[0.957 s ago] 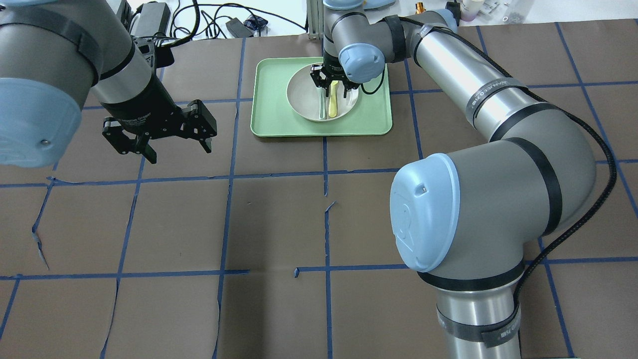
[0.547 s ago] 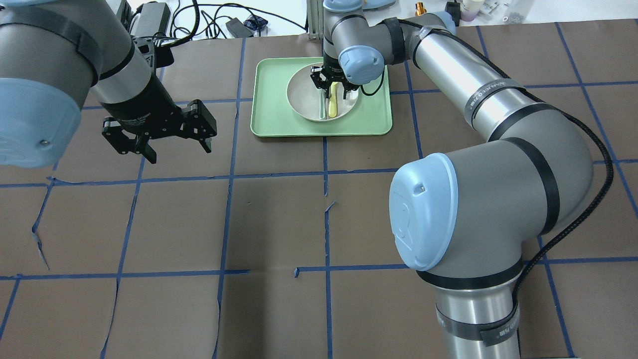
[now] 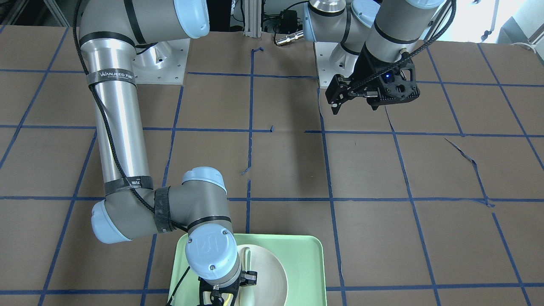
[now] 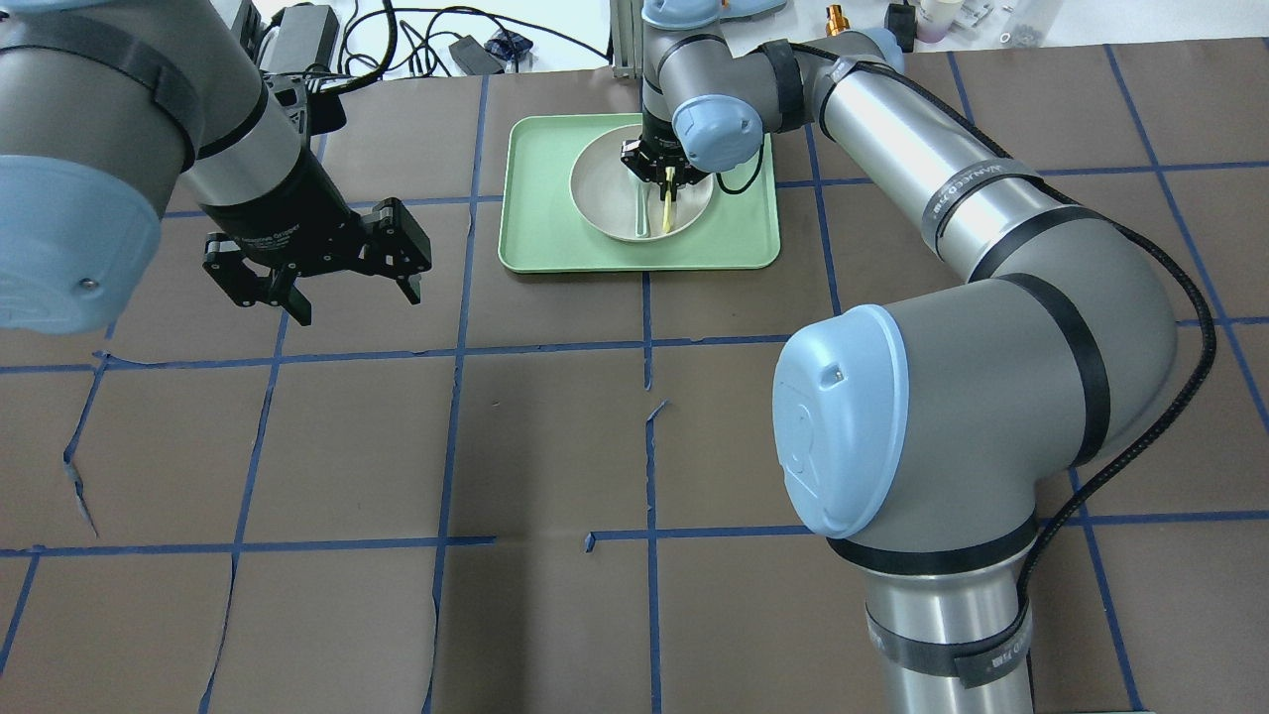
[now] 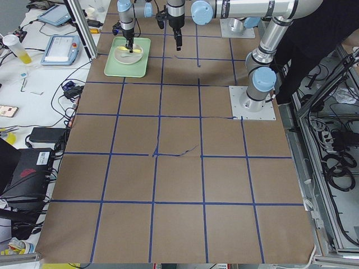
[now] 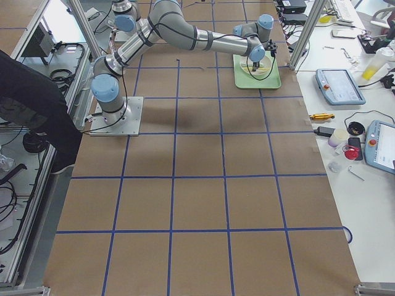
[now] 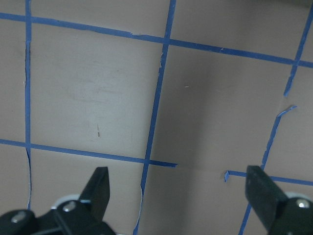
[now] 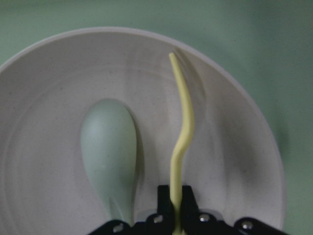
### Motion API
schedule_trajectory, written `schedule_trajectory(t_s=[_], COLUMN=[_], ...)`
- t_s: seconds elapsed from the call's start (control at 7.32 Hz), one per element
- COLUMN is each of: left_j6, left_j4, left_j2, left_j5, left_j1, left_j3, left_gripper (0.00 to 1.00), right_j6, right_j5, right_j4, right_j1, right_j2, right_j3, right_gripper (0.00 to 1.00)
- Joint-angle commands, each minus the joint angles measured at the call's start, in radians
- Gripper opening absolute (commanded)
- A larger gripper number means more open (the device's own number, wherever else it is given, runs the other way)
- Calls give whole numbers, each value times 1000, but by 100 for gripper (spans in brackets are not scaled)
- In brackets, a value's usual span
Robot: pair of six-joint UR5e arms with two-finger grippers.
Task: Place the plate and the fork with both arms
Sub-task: 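Grasp the yellow fork with the right gripper and lift it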
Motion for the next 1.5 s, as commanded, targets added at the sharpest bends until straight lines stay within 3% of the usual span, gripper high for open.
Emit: schedule_trajectory(t_s=[0.0,0.41,0.68,1.37], left_j6=[0,0,0,0], left_j4=[0,0,0,0], left_j2=[-1,0,2,-3], left_j5=[0,0,1,0], left_j1=[0,0,0,0], left_j3=[0,1,1,0], left_gripper=[100,100,100,100], right_j6=[0,-29,-154,-285], right_j5=[0,-1,-16,-13], right_j4=[0,13,49,-2], right_j1=[0,-1,-11,-100], right_j2=[-3,-45,-119,-118], right_j3=[-1,8,82,140], right_gripper=[12,13,14,13])
